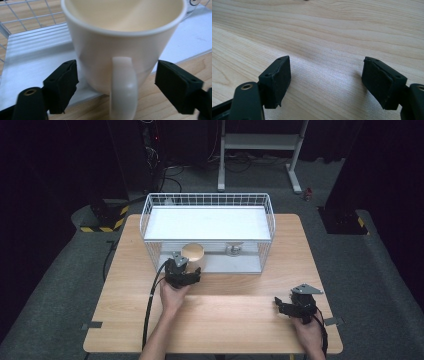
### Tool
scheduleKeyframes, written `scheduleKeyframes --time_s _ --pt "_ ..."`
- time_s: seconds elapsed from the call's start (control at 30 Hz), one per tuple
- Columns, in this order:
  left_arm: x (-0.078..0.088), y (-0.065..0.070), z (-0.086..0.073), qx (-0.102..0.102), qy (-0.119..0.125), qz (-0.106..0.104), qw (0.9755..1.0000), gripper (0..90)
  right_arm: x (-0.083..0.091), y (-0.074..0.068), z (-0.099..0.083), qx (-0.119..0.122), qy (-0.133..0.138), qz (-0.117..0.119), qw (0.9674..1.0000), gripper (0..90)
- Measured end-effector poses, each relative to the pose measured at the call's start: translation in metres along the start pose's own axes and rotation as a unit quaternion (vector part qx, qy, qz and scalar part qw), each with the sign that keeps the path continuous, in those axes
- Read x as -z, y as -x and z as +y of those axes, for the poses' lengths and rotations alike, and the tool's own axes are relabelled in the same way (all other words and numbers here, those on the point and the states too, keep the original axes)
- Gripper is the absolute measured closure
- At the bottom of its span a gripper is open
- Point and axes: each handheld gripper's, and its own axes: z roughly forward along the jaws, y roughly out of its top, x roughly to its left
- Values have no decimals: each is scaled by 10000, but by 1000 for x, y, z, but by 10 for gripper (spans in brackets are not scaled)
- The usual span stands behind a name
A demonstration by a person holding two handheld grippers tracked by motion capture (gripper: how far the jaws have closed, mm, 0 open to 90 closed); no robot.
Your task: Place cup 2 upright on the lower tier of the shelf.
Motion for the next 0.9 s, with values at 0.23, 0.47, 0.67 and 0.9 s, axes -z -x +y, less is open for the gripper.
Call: scheduleKeyframes --time_s 0.23,0.47,0.67,0.9 --pt "-3 0 5 -40 -106 91 9999 225 0 0 0 -5 0 -3 10000 234" --pt "-6 -1 6 41 -143 151 9998 288 0 0 0 -7 -1 -5 10000 234" --pt "-8 -1 6 63 -119 194 9997 321 0 0 0 -8 -1 -5 10000 234" --pt "-9 1 6 -42 -191 267 9995 337 0 0 0 -9 -2 -4 10000 233"
